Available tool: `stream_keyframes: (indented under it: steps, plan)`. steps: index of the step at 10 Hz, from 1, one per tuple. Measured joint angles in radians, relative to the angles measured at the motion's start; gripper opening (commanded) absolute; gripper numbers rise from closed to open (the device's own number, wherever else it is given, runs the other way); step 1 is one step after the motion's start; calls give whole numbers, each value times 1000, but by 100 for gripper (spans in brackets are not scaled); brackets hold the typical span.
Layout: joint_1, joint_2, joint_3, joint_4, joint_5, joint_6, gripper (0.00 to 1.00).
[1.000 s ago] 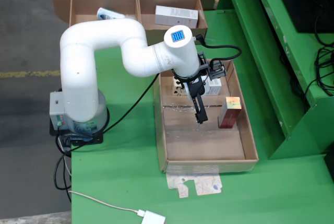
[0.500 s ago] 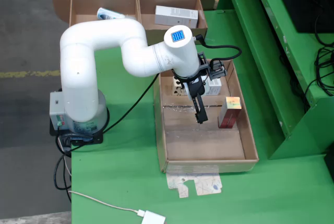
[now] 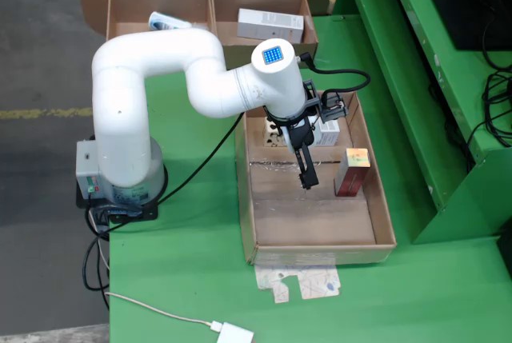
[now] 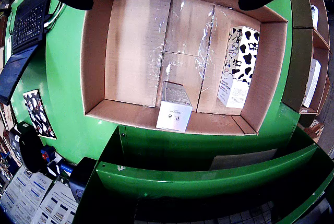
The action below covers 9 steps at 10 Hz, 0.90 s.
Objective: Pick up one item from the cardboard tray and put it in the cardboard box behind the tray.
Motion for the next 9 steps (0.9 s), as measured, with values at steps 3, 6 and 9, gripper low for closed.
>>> stream_keyframes:
  steps: [3,6,9]
  plan:
    - [0,0,0,0,0,0,100]
    - [0,0,0,0,0,0,100]
    - [11,3,-6,-3,-14,11,100]
